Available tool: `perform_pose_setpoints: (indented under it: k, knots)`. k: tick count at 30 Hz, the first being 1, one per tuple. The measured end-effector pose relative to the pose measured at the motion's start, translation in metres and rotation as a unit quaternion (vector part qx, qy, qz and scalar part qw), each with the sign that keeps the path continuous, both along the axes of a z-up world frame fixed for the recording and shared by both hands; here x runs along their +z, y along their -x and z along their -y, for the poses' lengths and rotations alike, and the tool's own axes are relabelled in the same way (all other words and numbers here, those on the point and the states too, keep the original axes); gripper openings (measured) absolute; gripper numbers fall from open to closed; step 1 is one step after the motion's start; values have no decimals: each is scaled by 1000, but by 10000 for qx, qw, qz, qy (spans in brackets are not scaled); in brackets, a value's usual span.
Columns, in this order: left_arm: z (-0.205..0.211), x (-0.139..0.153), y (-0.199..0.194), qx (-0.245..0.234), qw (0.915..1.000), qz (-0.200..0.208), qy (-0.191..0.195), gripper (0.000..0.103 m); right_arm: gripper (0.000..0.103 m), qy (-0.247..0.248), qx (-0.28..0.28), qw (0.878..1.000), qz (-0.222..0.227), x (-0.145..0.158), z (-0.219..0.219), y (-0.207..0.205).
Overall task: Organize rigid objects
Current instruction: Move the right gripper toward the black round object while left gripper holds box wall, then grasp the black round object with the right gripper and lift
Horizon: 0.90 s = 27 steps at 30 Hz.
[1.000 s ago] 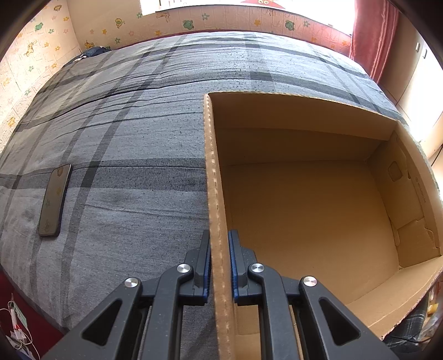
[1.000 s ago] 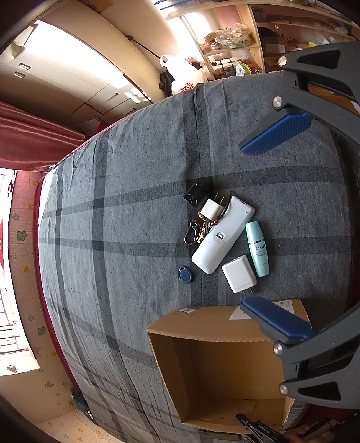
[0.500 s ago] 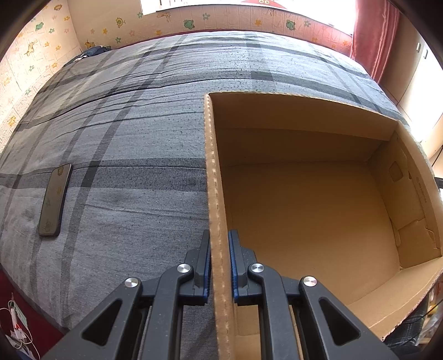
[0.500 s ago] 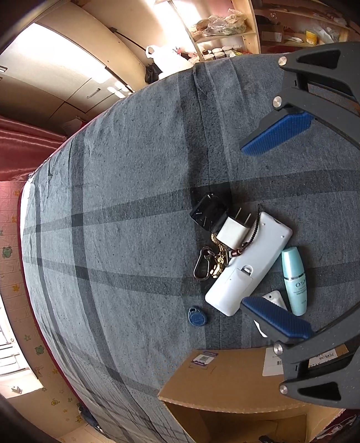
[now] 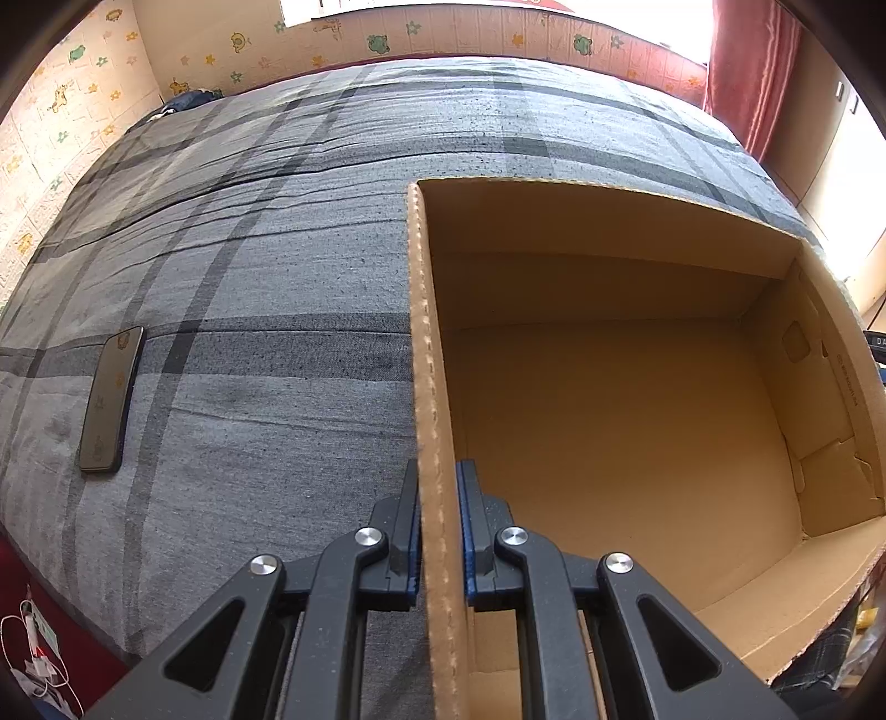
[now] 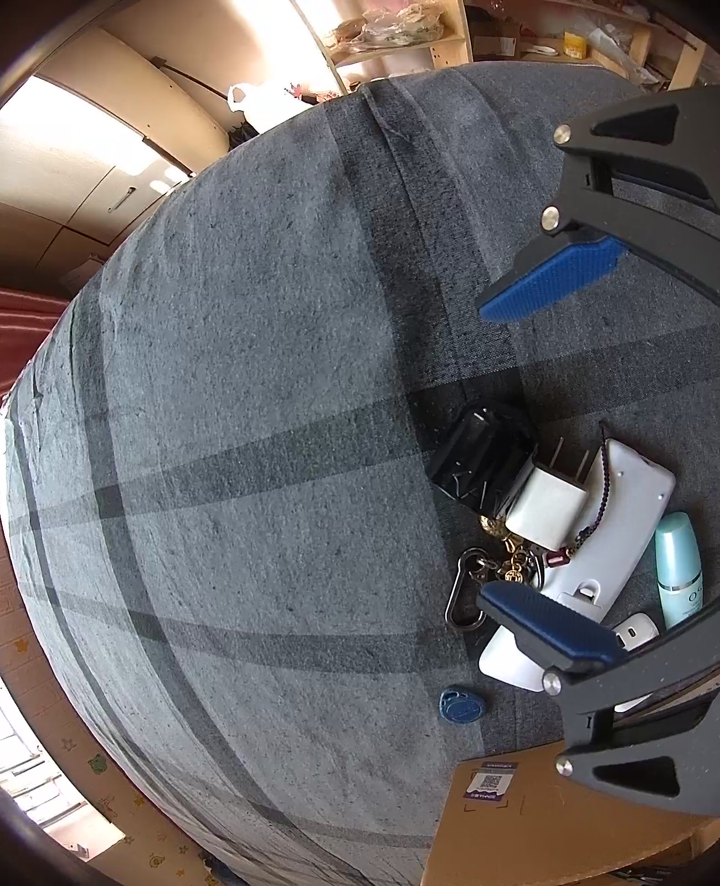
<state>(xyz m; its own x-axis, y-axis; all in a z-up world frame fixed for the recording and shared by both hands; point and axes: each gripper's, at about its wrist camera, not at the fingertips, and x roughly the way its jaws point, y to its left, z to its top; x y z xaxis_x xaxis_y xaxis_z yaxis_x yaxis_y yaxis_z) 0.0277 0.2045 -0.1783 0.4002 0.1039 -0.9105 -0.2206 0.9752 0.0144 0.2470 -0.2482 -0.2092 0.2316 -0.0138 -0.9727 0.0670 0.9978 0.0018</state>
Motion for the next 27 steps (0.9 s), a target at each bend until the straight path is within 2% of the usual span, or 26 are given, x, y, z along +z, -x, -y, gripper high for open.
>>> perform_pose_setpoints:
  k: [2,4,6,17,27]
  knots:
    - [0,0,0,0,10000,-3,0,11,80,-84,-29,9999,-90,-4,0,-3]
    - [0,0,0,7,10000,-7,2,11,63,-191,-66,9997,-130,-6,0,-4]
    - [1,0,0,14,10000,-4,-5,11,52,-232,-66,9996,-150,-7,-2,-5]
    - [-1,-1,1,47,10000,27,30,11,52,-155,17,9998,82,15,-3,4]
    - [-1,-1,2,47,10000,45,42,11,52,15,440,9985,324,64,-31,28]
